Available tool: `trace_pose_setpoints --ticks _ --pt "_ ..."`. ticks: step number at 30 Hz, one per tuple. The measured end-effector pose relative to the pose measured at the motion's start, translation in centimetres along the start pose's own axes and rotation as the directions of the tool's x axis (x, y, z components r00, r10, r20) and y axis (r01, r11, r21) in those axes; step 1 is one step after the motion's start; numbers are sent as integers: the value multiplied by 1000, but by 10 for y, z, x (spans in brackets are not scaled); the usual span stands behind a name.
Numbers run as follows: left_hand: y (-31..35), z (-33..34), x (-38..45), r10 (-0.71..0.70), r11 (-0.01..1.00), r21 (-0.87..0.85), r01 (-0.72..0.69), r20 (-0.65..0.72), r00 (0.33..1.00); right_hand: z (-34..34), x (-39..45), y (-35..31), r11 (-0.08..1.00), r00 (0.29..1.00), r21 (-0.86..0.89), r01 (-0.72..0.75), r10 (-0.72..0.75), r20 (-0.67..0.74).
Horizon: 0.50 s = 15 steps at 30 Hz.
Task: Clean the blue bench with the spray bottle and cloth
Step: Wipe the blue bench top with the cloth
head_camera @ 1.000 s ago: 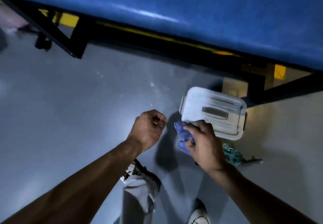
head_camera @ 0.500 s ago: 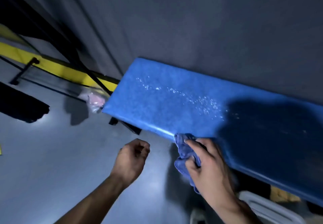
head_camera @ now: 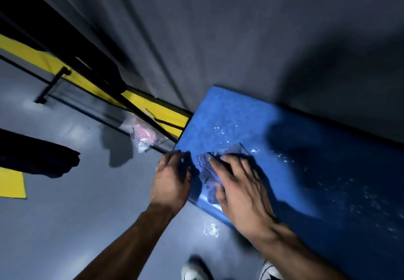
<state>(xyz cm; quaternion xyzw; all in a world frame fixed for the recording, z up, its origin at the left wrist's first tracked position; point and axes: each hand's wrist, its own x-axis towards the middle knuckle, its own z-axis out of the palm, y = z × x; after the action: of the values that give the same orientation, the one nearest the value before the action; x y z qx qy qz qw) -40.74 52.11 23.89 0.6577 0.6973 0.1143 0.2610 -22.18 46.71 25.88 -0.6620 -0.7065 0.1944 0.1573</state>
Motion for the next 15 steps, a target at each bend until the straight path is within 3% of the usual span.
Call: trace_pose_setpoints --ticks 4,9,13,15 --pt "-23 16 8 48 996 76 -53 60 997 25 -2 -3 999 1000 -50 -9 8 -25" --pt "-33 24 7 117 986 114 -124 68 991 35 -8 -7 989 995 -129 -75 82 53" --pt "-36 22 24 163 977 117 -179 130 978 33 2 -20 966 960 -34 -256 249 -127" --pt "-39 22 34 217 968 103 -230 128 968 34 3 -24 974 955 -39 -222 209 -208"
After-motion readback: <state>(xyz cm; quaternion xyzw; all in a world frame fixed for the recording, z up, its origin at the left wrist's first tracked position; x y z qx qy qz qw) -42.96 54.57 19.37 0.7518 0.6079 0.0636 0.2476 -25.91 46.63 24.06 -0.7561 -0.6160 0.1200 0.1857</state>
